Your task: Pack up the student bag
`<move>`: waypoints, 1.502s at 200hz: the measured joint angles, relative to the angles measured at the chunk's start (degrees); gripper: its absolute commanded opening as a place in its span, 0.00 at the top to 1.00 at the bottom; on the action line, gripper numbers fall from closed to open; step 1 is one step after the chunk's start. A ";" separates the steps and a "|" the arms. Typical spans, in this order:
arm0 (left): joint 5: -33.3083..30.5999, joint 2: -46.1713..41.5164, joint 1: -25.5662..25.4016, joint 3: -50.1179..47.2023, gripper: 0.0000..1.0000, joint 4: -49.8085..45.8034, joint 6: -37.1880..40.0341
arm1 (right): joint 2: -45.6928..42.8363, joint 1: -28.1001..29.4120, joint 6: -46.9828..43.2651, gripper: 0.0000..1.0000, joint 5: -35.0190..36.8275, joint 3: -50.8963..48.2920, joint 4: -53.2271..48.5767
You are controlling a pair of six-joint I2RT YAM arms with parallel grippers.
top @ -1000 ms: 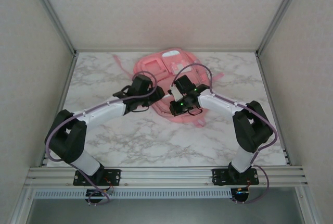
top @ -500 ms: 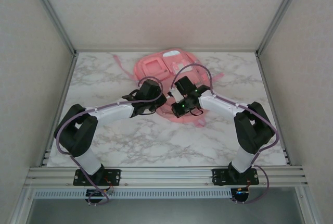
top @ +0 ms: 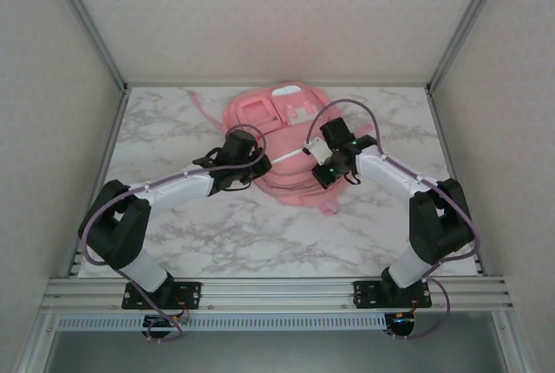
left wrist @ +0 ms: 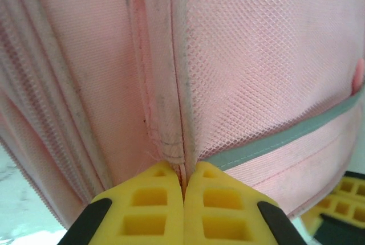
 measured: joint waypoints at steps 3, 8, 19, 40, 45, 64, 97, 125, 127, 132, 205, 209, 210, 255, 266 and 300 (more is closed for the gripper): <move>0.11 -0.17 0.35 -0.11 1.00 -0.26 0.37 | -0.02 -0.37 -0.22 1.00 0.02 -0.02 -0.15; 0.28 -0.52 1.03 -0.26 1.00 -0.85 1.16 | 0.00 -1.05 -0.63 1.00 0.17 -0.02 -0.42; 0.52 -1.31 2.56 -0.50 1.00 -2.14 2.82 | -0.02 -2.32 -1.64 1.00 0.63 -0.02 -0.63; 1.42 -2.43 4.83 -0.57 1.00 -4.00 5.99 | 0.09 -4.07 -4.35 1.00 1.01 -0.02 -0.04; 1.73 -2.56 5.11 -0.57 1.00 -4.11 6.58 | 0.20 -4.24 -5.09 1.00 0.96 0.00 0.24; 3.13 -2.73 6.16 -0.48 1.00 -4.70 9.51 | 1.57 -5.33 -8.50 1.00 0.00 0.39 1.07; 5.77 -2.64 9.35 0.74 1.00 -6.47 14.08 | 6.32 -6.86 -15.91 1.00 -2.69 4.59 0.87; 6.93 -2.14 12.26 2.23 1.00 -7.69 16.74 | 10.05 -7.23 -23.28 1.00 -4.61 10.10 0.09; 6.99 -2.08 12.37 2.32 1.00 -7.76 16.92 | 10.27 -7.28 -23.76 1.00 -4.66 10.45 0.02; 7.06 -1.97 12.63 2.56 1.00 -7.93 17.31 | 11.23 -7.50 -24.94 1.00 -4.96 11.93 -0.44; -0.52 -0.37 18.10 4.48 0.96 -15.26 21.75 | 20.55 -10.91 -34.38 1.00 -2.73 24.92 -1.57; -1.16 0.00 18.64 4.66 0.88 -16.00 21.84 | 20.63 -11.04 -34.40 1.00 -2.58 25.29 -1.57; -1.25 0.04 18.71 4.72 0.86 -16.20 21.84 | 20.68 -11.10 -34.38 1.00 -2.56 25.44 -1.57; -2.29 1.31 17.46 8.96 0.37 -21.20 20.04 | 20.68 -8.79 -34.34 1.00 -0.96 26.16 -1.46; -2.32 0.52 16.24 9.31 0.33 -21.14 18.64 | 20.59 -7.65 -34.25 1.00 -0.83 26.14 -1.53; -3.52 -4.09 9.46 9.31 0.25 -20.90 14.69 | 18.32 -2.34 -32.28 1.00 -2.47 23.04 -1.16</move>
